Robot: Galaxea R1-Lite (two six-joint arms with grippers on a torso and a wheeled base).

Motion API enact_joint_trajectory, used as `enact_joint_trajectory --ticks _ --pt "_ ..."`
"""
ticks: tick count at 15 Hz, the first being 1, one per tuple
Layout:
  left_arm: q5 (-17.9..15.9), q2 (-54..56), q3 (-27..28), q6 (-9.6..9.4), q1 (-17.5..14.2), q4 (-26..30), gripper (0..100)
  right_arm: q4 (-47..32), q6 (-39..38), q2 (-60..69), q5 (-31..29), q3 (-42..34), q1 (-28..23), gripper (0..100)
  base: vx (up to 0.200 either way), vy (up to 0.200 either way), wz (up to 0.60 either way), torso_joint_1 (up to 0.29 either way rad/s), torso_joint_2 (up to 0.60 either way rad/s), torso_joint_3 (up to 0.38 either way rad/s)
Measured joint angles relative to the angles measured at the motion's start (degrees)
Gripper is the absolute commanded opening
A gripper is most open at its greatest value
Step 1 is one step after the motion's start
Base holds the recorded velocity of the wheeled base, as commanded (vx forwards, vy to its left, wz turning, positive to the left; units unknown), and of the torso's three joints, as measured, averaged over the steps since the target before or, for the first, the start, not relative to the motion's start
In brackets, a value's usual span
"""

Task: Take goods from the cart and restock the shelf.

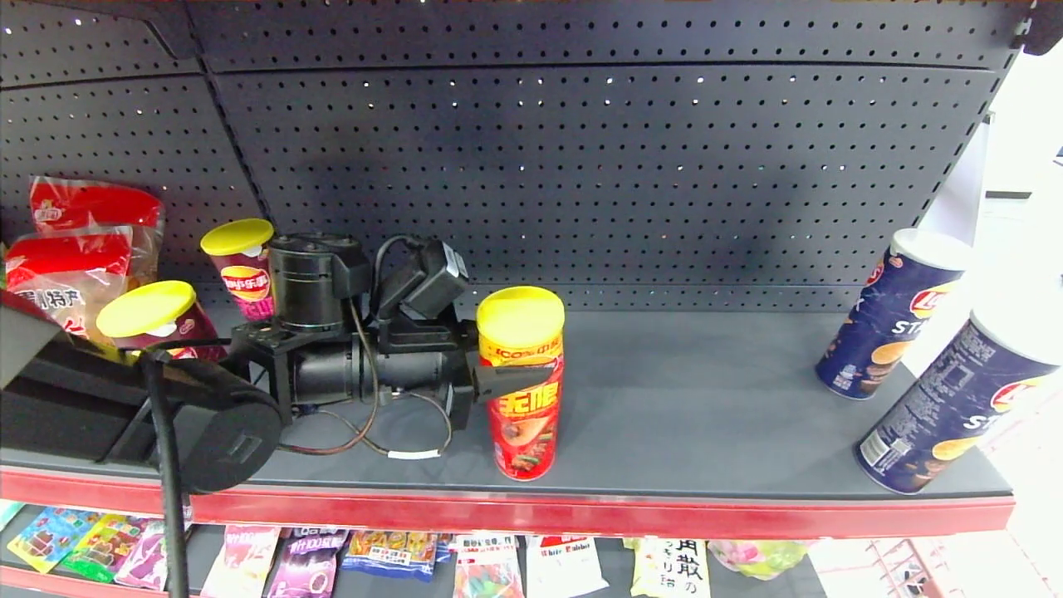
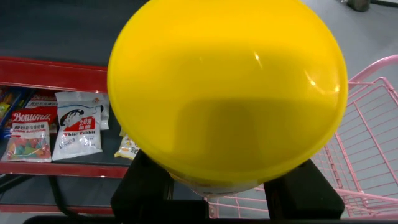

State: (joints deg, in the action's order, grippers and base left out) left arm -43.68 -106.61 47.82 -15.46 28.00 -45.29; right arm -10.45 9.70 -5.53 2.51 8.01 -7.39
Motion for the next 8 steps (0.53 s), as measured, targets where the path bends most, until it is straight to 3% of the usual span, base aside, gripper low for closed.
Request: enact_joint_trajectory --ticks 8 --pt "-1.58 -0.17 -1.02 0.24 -0.2 -0.33 0 -0.02 0.01 0.0 0.02 0.17 0.01 0 0.0 0.0 0.0 0.0 0.0 0.0"
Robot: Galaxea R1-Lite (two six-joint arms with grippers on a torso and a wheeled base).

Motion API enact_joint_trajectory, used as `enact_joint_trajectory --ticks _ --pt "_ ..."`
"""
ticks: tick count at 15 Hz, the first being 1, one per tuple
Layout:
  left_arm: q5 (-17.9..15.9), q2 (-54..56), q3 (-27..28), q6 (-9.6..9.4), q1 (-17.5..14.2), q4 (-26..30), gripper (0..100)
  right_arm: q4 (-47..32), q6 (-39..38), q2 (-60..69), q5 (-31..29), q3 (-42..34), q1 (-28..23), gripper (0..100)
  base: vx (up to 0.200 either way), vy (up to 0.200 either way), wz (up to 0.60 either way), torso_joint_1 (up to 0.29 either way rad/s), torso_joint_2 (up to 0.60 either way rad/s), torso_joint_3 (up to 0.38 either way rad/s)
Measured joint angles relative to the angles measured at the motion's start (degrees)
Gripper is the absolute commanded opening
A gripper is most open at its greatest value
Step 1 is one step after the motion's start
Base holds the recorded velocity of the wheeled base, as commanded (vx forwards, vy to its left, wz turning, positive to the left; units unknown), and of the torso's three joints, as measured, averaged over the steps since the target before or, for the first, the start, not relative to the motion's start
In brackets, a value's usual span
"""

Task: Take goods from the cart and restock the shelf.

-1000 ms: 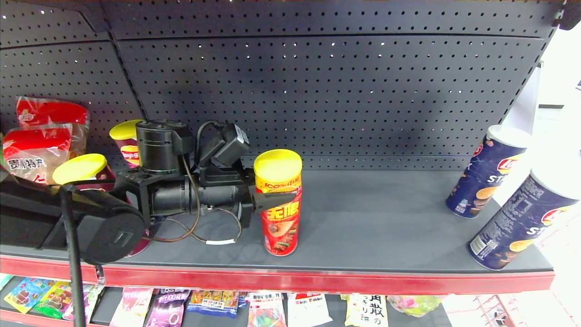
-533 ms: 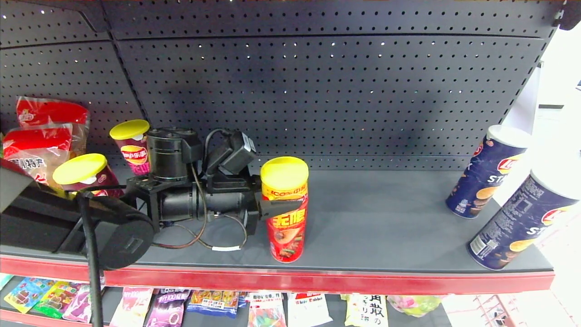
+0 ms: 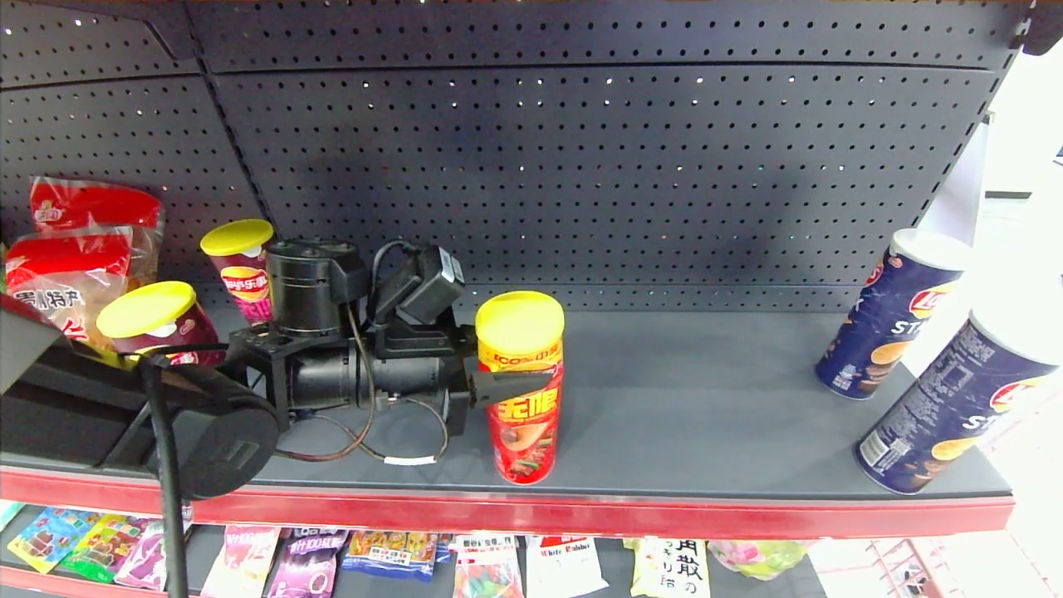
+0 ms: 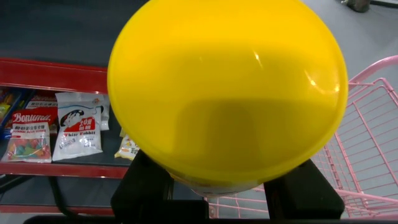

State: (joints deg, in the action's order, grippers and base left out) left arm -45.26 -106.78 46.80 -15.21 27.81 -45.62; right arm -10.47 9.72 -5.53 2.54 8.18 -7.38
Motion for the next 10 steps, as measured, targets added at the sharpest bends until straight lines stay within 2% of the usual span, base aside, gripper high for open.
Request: enact_joint_trajectory --ticks 9,10 --pt "-0.13 0.63 -1.49 0.63 -0.05 0.05 0 0.02 0.02 0.0 0.0 -0.09 0.0 0 0.0 0.0 0.0 0.0 0.0 0.0" --pt "-0.04 0.66 -1.66 0.63 -0.11 0.02 100 0.0 0.02 0.0 -0.05 -0.09 0.0 0 0.0 0.0 0.0 0.0 0.0 0.0"
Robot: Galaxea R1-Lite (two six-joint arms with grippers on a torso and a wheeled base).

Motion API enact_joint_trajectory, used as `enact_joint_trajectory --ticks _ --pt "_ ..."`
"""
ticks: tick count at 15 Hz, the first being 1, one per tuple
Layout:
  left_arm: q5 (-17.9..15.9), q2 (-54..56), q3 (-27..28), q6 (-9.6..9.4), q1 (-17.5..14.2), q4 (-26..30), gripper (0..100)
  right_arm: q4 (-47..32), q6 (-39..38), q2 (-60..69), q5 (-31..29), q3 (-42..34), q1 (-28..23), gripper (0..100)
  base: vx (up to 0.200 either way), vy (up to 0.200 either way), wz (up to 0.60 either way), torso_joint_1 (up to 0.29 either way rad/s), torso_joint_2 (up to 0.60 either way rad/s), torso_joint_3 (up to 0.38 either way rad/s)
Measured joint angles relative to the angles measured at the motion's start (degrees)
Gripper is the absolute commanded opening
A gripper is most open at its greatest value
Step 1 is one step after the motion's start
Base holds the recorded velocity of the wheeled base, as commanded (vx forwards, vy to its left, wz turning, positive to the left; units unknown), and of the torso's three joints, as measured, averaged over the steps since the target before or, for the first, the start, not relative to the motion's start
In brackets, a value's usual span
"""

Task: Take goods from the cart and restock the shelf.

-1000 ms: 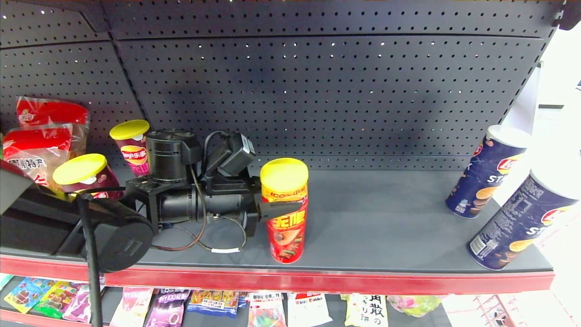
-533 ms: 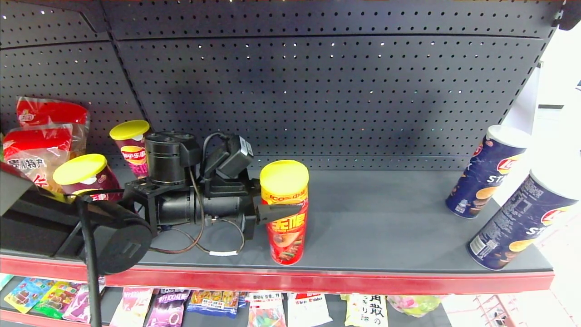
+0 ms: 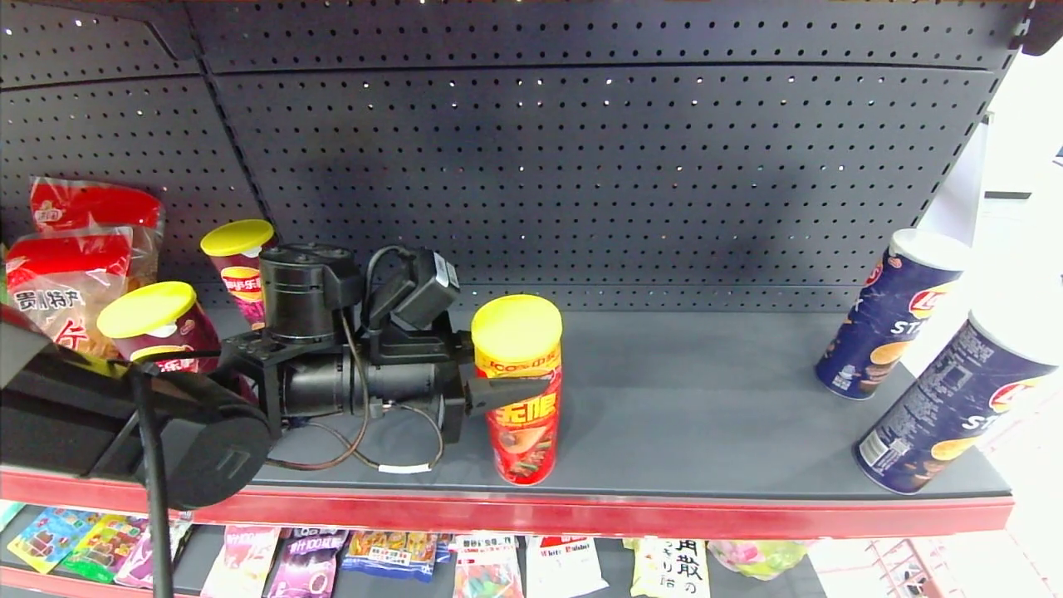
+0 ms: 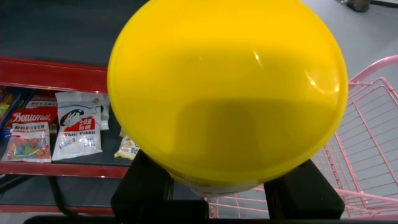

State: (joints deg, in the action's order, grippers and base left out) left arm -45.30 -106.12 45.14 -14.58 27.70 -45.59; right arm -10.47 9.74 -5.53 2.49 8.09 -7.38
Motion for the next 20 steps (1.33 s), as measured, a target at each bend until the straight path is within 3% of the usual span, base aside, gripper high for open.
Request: enact_joint_trajectory --ticks 6,11,13,16,20 --pt "0.61 -0.09 -3.02 0.22 -0.68 -4.52 100 0.02 -0.02 0.0 -0.02 0.04 0.0 0 0.0 0.0 0.0 0.0 0.0 0.0" --pt "0.68 3.94 -13.73 0.35 -3.8 -8.74 100 0.02 0.02 0.0 0.0 0.0 -0.01 0 0.0 0.0 0.0 0.0 0.0 0.0" --pt "1.54 8.02 -17.47 1.63 -5.53 -8.95 100 -0.06 0.09 0.0 0.07 -0.2 0.0 0 0.0 0.0 0.0 0.0 0.0 0.0" --pt "5.56 15.13 -21.64 4.66 -7.0 -8.96 100 -0.04 0.09 0.0 0.16 -0.57 0.0 0 0.0 0.0 0.0 0.0 0.0 0.0" --pt "13.8 24.26 -26.01 5.89 -7.28 -7.95 100 -0.04 0.09 -0.02 0.68 -1.32 0.0 0 0.0 0.0 0.0 0.0 0.0 0.0"
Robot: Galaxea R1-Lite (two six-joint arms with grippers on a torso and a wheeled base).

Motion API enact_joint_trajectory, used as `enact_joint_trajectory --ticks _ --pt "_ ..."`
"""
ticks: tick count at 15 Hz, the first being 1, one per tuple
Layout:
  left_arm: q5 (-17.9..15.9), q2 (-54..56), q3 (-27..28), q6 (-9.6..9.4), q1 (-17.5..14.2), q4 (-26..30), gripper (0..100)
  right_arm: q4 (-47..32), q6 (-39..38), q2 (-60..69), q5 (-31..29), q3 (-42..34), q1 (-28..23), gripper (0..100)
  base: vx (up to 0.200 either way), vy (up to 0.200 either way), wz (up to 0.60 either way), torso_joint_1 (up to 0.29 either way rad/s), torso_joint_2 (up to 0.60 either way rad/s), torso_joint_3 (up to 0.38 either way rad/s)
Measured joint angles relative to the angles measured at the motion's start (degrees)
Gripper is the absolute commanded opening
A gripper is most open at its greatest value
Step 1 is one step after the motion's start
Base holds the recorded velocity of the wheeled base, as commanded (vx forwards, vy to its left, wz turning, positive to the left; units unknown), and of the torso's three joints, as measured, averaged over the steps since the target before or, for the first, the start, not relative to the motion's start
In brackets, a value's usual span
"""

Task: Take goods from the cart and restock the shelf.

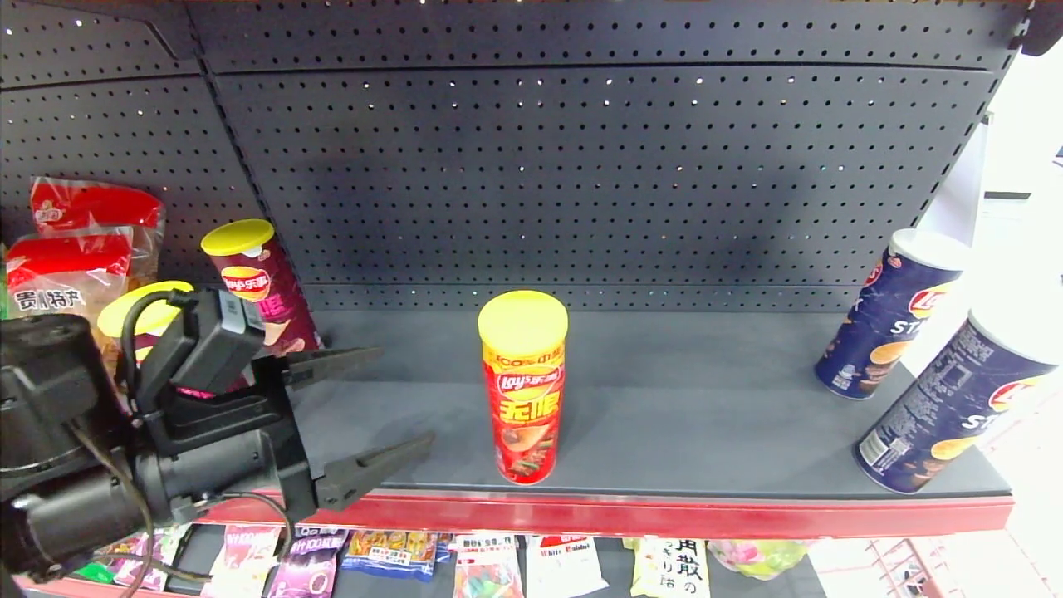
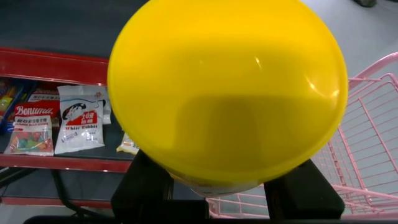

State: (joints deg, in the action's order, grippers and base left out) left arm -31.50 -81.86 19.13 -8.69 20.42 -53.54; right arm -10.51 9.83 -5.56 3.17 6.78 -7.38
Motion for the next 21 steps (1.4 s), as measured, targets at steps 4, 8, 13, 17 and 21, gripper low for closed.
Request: enact_joint_trajectory --ticks 4,8,13,17,21 --pt "9.2 11.72 -2.54 0.07 0.11 12.08 100 -0.05 -0.09 -0.06 0.17 -0.11 1.15 0 0.0 0.0 0.0 0.0 0.0 0.0" --pt "14.35 24.86 -1.9 0.79 -0.02 29.68 100 -0.07 -0.09 -1.16 1.65 2.93 1.82 0 0.0 0.0 0.0 0.0 0.0 0.0" --pt "22.72 48.09 -1.3 3.83 -0.39 55.39 100 -0.09 -0.01 -15.85 11.06 21.33 4.63 0 0.0 0.0 0.0 0.0 0.0 0.0" --pt "26.61 57.22 -1.57 4.4 -0.48 61.44 100 -0.33 0.1 -33.3 15.79 35.8 14.42 0 0.0 0.0 0.0 0.0 0.0 0.0" --pt "26.71 59.6 -2.9 4.45 -0.44 61.59 100 0.39 0.22 -49.53 16.26 43.65 23.47 0 0.0 0.0 0.0 0.0 0.0 0.0"
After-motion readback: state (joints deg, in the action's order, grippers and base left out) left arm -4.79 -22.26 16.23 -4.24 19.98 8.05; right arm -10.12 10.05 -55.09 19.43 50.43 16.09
